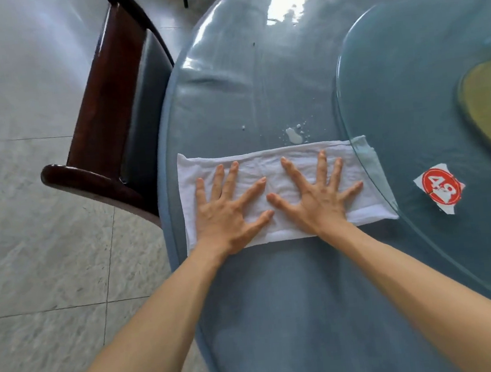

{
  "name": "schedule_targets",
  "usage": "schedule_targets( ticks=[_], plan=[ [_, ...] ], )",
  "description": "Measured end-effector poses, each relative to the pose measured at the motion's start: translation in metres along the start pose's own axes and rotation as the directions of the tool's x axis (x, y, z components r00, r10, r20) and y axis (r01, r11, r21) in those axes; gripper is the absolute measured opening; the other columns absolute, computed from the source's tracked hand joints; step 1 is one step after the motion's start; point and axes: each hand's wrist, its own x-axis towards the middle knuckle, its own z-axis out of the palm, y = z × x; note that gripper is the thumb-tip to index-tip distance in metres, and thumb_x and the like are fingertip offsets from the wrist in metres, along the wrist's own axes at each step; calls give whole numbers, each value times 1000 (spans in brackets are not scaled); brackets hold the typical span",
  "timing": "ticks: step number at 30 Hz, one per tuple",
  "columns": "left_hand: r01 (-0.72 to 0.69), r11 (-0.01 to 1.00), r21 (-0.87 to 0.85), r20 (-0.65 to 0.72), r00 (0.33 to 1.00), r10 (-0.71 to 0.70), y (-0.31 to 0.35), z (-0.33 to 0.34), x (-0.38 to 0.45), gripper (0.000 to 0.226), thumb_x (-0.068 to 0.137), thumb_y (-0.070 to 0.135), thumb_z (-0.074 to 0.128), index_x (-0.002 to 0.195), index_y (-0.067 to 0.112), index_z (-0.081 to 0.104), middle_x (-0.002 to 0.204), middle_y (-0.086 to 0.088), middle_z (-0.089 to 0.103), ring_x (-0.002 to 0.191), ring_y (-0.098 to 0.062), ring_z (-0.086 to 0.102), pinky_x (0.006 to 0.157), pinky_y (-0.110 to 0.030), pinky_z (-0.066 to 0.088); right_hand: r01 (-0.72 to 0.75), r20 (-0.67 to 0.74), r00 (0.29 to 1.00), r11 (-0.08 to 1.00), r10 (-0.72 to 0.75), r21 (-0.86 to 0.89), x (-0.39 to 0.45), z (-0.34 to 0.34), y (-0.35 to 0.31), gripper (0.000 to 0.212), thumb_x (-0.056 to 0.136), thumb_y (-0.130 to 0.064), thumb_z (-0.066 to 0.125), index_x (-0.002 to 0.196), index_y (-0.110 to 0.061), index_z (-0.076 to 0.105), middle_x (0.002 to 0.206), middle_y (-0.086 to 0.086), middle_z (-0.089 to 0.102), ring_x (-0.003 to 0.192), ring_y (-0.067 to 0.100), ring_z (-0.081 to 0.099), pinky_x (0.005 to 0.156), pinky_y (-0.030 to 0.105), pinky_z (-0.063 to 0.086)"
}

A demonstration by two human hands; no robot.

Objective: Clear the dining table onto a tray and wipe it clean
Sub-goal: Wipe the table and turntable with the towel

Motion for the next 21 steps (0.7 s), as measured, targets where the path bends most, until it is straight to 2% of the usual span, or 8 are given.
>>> schedule_targets(
  ticks=[6, 12, 16, 19, 21],
  plan=[
    [-29, 1000, -9, -3, 1000, 29, -12, -3, 27, 72, 83, 89, 20, 150, 63, 16, 171, 2, 0, 156, -23, -9, 121, -61, -3, -25, 20, 999, 1000, 26, -16, 23, -9, -16, 89, 65, -106, 21, 142, -76, -11, 170, 7, -20, 152, 43, -23, 103, 86, -9],
    [-36, 999, -31, -60, 998, 34, -16, 1, 38, 69, 85, 86, 23, 149, 61, 24, 170, 0, 10, 157, -25, 1, 121, -61, -1, -42, -19, 999, 999, 42, -14, 33, -10, -22, 86, 67, -105, 20, 142, -76, -10, 171, 6, -16, 154, 42, -20, 104, 85, -7],
    [-15, 1000, -14, -13, 1000, 15, -16, -4, 41, 65, 87, 82, 21, 150, 62, 20, 170, 1, 6, 157, -25, -1, 120, -62, -2, -16, 76, 997, 1000, 16, 3, 33, -17, -23, 94, 60, -108, 19, 141, -76, -15, 168, 8, -27, 151, 44, -28, 102, 86, -11],
    [130, 990, -53, 37, 991, -128, 12, -3, 31, 66, 89, 73, 22, 153, 57, 17, 170, -2, -4, 156, -27, -9, 119, -64, -4, 127, 170, 977, 992, -128, 21, 25, -27, -1, 93, 61, -108, 22, 140, -76, -14, 163, 3, -38, 148, 42, -35, 102, 87, -8],
    [283, 956, -72, 52, 959, -280, 36, 2, 22, 66, 89, 74, 18, 152, 59, 10, 169, -3, -11, 155, -29, -16, 117, -67, -9, 187, 140, 973, 982, -185, -5, 15, -28, 12, 88, 66, -106, 18, 143, -75, -10, 164, -1, -37, 149, 38, -34, 103, 87, -4]
  ],
)
